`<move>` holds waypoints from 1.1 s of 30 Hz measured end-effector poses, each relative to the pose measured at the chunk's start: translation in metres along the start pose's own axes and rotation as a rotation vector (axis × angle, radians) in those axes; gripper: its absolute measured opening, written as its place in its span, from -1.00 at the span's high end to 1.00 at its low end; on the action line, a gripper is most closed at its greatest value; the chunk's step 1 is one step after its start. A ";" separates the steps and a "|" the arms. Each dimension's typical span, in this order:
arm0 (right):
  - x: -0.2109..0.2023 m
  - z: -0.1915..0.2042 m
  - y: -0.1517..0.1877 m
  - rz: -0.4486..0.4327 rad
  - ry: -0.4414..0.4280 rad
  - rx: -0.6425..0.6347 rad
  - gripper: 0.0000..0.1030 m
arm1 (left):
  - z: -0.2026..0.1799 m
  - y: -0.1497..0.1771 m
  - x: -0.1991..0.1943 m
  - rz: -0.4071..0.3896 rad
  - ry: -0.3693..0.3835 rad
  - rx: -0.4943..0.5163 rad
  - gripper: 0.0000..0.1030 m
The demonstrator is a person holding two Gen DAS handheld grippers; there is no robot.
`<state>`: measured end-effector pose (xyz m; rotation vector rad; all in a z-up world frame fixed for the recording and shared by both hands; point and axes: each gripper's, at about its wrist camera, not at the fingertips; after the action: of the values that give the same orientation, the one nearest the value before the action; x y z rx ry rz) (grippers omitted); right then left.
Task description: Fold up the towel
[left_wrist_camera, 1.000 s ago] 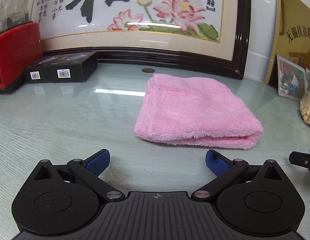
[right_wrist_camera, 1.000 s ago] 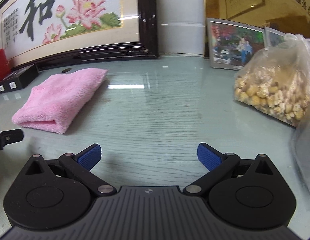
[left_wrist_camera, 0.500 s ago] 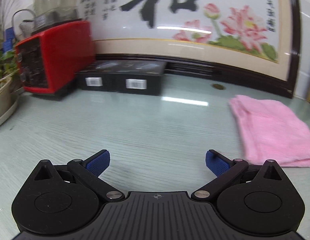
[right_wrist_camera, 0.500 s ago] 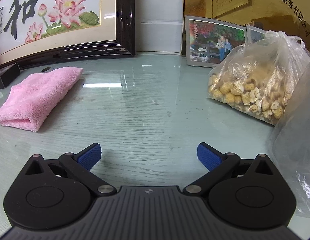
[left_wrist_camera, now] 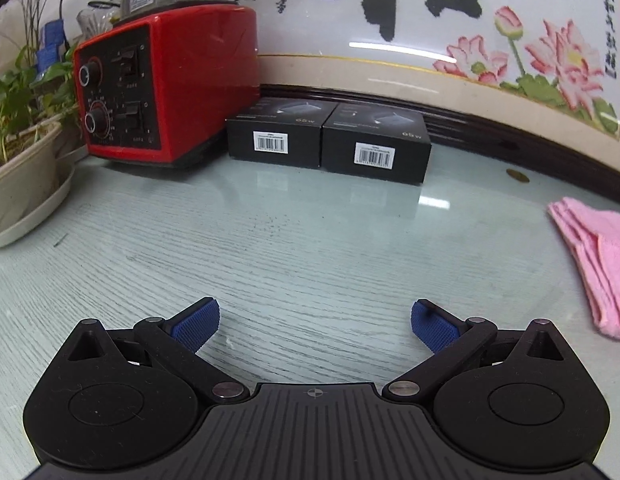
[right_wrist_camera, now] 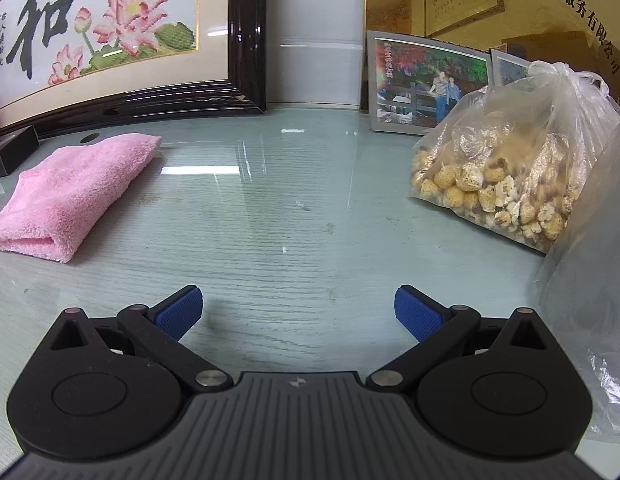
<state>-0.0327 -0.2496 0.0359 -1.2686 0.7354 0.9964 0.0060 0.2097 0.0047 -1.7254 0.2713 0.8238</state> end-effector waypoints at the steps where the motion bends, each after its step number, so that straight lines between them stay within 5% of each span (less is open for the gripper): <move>1: 0.001 -0.002 0.000 0.000 -0.001 0.001 -1.00 | -0.002 0.000 0.001 -0.001 -0.002 0.010 -1.00; 33: 0.002 -0.010 0.000 0.001 0.005 0.004 -1.00 | -0.002 -0.006 0.010 0.008 0.013 0.017 -1.00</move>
<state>-0.0311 -0.2595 0.0321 -1.2681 0.7414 0.9924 0.0178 0.2120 0.0027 -1.7152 0.2929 0.8141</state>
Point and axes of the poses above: each gripper's, at about its wrist camera, not at the fingertips, and x roughly the way its jaws point, z to its left, y to its underside, and after that the axes turned 9 degrees about -x, right-handed
